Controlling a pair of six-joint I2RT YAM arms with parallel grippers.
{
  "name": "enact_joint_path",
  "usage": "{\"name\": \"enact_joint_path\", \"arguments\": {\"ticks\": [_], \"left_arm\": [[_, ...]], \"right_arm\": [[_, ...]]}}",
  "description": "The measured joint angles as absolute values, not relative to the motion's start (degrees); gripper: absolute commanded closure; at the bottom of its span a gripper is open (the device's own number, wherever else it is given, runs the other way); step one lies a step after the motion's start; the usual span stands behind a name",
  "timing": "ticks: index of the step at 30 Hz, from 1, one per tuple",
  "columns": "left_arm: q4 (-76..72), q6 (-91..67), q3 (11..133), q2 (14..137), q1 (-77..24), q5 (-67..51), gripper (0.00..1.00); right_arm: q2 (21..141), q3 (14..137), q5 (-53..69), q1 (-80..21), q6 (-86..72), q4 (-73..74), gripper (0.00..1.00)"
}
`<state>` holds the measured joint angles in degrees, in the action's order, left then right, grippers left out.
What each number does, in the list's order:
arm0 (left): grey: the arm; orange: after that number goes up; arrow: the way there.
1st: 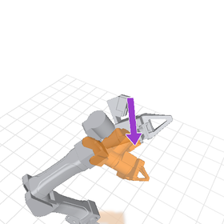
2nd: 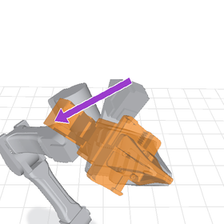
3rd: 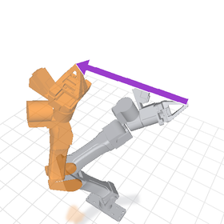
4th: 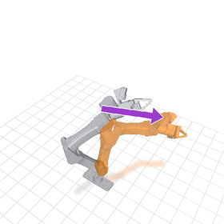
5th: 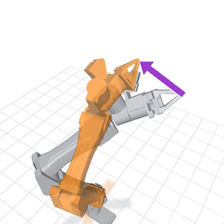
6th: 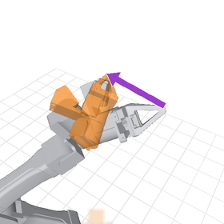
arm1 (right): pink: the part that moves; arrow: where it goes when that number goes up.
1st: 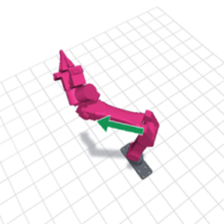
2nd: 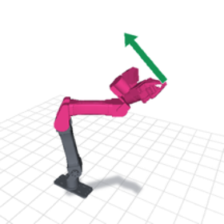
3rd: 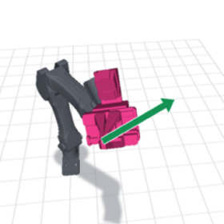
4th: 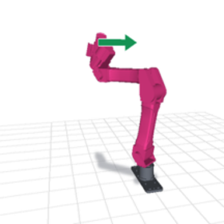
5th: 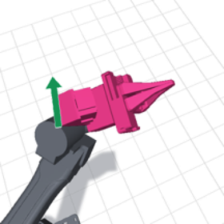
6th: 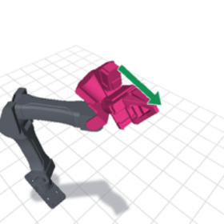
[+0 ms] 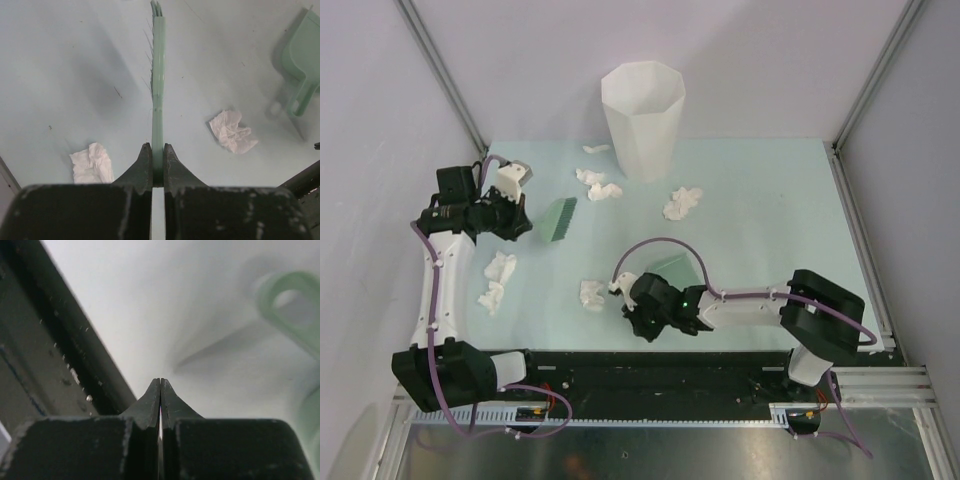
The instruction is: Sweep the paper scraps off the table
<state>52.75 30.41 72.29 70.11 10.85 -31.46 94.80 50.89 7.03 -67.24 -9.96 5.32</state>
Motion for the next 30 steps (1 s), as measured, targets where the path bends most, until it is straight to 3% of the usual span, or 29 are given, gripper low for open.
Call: {"name": "enact_joint_path", "arguments": {"ticks": [16, 25, 28, 29, 30], "left_arm": [[52.2, 30.1, 72.1, 70.0, 10.9, -28.6, 1.00], [51.7, 30.0, 72.1, 70.0, 10.9, -28.4, 1.00], [51.6, 30.2, 72.1, 70.0, 10.9, -27.2, 1.00], [51.6, 30.4, 72.1, 70.0, 10.9, -26.9, 1.00], [51.6, 30.5, 72.1, 70.0, 10.9, -26.8, 1.00]], "right_arm": [[96.6, 51.0, -9.3, -57.3, -20.4, 6.8, 1.00], [91.5, 48.4, -18.2, -38.9, -10.8, 10.7, 1.00], [88.0, 48.4, -20.2, -35.6, -9.1, 12.0, 0.75], [86.6, 48.4, -20.7, -34.7, -9.0, 12.7, 0.52], [84.9, 48.4, -21.1, -33.7, -9.2, 13.6, 0.45]]}}
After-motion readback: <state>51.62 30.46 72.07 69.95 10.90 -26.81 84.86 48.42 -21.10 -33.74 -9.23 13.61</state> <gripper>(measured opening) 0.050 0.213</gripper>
